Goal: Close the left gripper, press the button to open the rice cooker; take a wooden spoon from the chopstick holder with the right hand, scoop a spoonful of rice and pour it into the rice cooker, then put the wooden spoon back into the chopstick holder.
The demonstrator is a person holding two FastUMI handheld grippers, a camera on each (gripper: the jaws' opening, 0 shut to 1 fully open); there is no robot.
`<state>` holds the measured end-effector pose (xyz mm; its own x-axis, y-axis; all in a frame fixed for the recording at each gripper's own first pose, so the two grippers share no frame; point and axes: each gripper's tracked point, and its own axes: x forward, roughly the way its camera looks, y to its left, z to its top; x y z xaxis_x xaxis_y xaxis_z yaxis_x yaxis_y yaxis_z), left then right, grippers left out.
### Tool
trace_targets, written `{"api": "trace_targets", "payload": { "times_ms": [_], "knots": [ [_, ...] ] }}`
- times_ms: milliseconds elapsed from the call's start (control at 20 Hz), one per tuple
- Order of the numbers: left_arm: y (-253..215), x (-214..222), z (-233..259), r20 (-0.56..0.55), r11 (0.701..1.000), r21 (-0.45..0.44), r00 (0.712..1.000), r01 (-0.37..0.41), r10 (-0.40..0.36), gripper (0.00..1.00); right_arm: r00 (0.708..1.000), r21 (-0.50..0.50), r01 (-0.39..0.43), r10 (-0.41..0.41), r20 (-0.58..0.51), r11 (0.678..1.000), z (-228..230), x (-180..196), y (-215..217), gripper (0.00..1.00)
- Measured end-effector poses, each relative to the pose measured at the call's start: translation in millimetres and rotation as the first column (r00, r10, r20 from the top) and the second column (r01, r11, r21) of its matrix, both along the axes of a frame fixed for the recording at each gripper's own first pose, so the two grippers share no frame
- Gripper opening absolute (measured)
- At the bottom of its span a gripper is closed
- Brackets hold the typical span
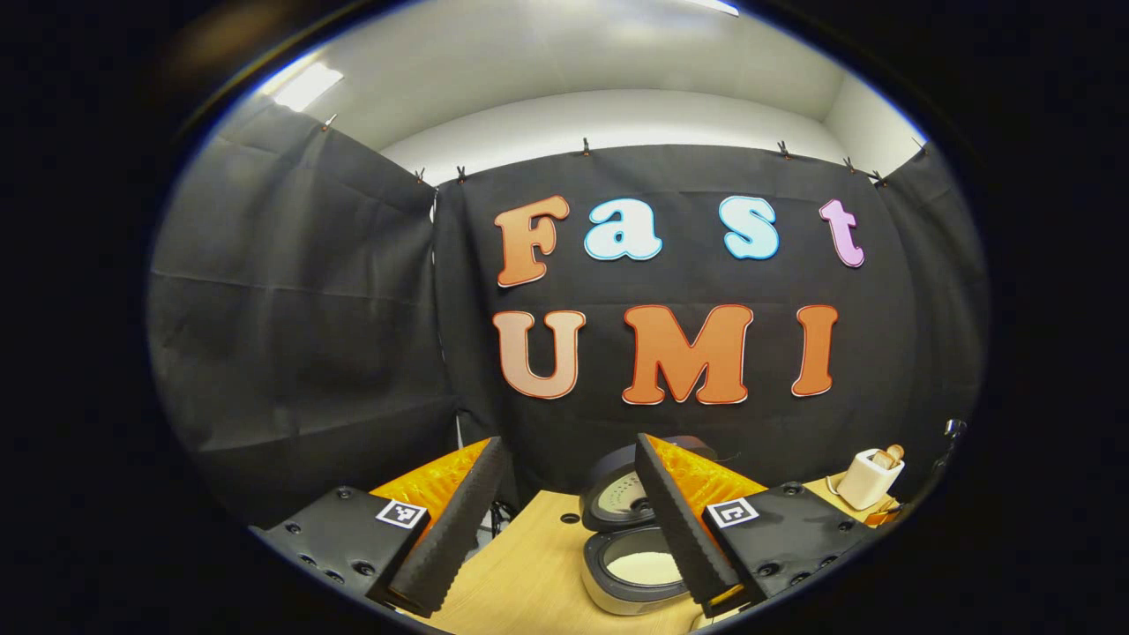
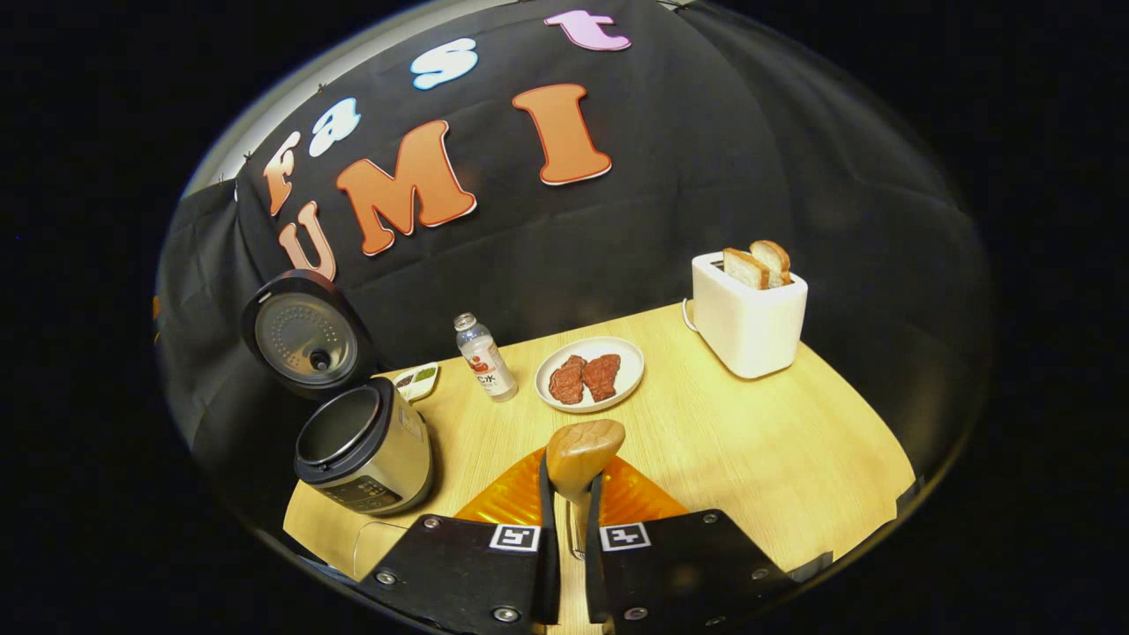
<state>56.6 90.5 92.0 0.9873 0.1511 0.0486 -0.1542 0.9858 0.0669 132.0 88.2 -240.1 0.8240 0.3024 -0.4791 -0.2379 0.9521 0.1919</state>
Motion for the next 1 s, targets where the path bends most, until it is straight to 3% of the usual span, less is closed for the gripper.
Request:
{"api": "trace_targets", "payload": {
  "times_ms": [250, 450, 500, 600, 750, 850, 1000],
  "knots": [
    [-2.3, -5.1, -3.5, -0.014, 1.0, -0.016, 1.0, 0.005, -0.005, 0.98, 0.997, 0.081, 0.038, -0.032, -0.071, 0.996, -22.6, 8.0, -8.9, 0.13],
    [-6.6, -4.0, -5.4, -0.031, 1.0, -0.008, 0.999, 0.01, -0.01, 0.99, 0.986, 0.119, 0.146, -0.135, -0.1, 0.982, -22.1, 10.2, -36.4, 0.26],
    [-9.7, -1.5, -6.1, -0.033, 1.0, -0.007, 0.999, 0.016, -0.017, 0.99, 0.983, 0.123, 0.168, -0.156, -0.099, 0.978, -18.8, 9.8, -44.2, 0.23],
    [-18.1, 3.3, -9.5, -0.04, 0.999, -0.011, 0.999, 0.036, -0.036, 1.0, 0.975, 0.107, 0.209, -0.199, -0.096, 0.972, -13.5, 9.5, -61.7, 0.62],
    [-28.1, 8.7, -10.3, -0.04, 0.998, -0.024, 0.997, 0.062, -0.063, 1.0, 0.967, 0.057, 0.255, -0.252, -0.044, 0.965, 10.3, 9.9, -87.4, 0.89],
    [-35.2, 12.6, -12.7, -0.044, 0.996, -0.028, 0.996, 0.081, -0.082, 0.99, 0.96, -0.013, 0.28, -0.28, 0.016, 0.96, 30.7, 9.7, -104.9, 0.95],
    [-41.2, 22.6, -13.4, -0.05, 0.996, -0.028, 0.995, 0.088, -0.09, 1.0, 0.954, -0.062, 0.291, -0.284, 0.1, 0.955, 71.2, 9.2, -116.1, 0.95]
  ]
}}
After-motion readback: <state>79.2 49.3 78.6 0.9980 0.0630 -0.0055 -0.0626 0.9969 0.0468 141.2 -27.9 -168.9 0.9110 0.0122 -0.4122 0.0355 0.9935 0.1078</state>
